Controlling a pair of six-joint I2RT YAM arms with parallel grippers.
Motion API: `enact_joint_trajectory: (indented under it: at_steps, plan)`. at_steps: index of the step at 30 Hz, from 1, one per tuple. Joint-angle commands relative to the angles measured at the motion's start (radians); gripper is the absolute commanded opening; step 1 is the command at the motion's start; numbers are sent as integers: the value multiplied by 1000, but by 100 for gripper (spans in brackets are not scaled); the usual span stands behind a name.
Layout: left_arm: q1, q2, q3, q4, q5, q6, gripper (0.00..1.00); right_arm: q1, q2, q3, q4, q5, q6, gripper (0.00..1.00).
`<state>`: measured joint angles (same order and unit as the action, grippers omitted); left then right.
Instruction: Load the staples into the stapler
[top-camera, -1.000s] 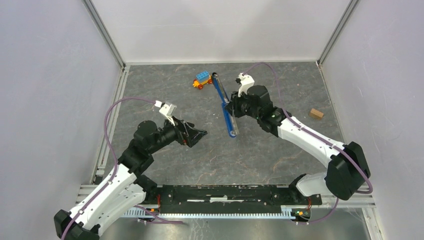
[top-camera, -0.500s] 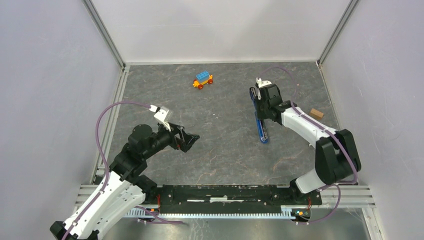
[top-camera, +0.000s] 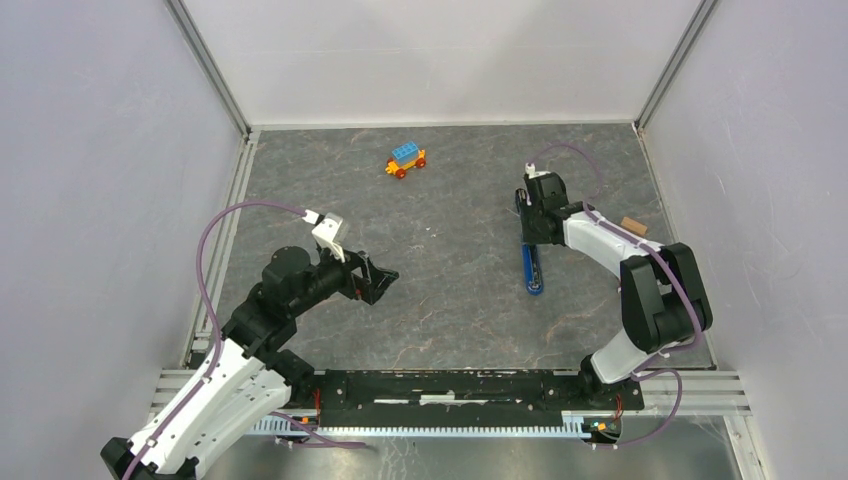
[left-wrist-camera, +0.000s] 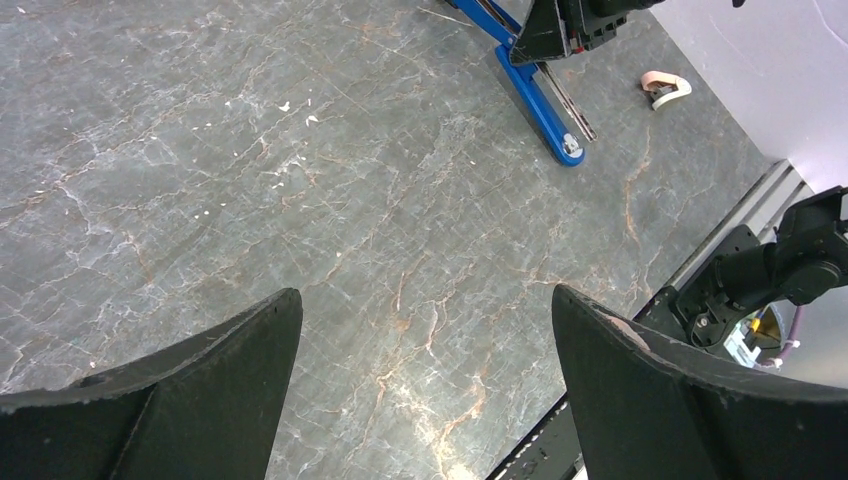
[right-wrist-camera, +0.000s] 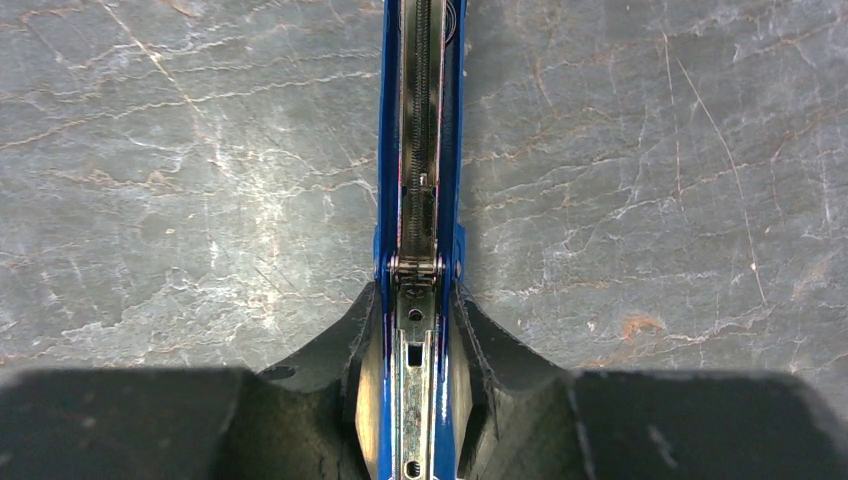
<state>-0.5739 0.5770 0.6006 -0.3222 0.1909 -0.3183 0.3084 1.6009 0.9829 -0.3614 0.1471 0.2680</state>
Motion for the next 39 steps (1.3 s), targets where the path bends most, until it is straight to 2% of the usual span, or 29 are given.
enact_joint_trajectory:
  at_steps: [1,6,8,13,15,19,25,30,33,39]
  plan:
    - [-3,0,30,-6,-17,73,100,-12,-4,-20,73,34,27,15]
    - [-3,8,27,-7,-32,77,100,-21,10,-32,88,37,26,16]
    - [-2,15,30,-15,-37,79,100,-23,12,-33,86,33,27,21]
    - [-3,19,32,-23,-47,80,100,-29,-19,-28,57,33,43,47]
    - [-3,19,33,-23,-49,80,100,-38,-44,-21,35,30,59,54]
    - [-3,14,32,-20,-52,82,100,-66,-102,-12,-18,25,118,58]
    - [-3,11,32,-24,-50,82,100,-145,-241,-49,-95,104,325,62]
    - [-3,7,32,-24,-44,85,100,-236,-311,-43,-272,327,544,63]
    - [-3,7,37,-34,-42,92,100,-333,-330,-56,-355,410,635,64]
    - [-3,-16,31,-80,-97,171,100,-563,-340,-174,-265,342,616,76]
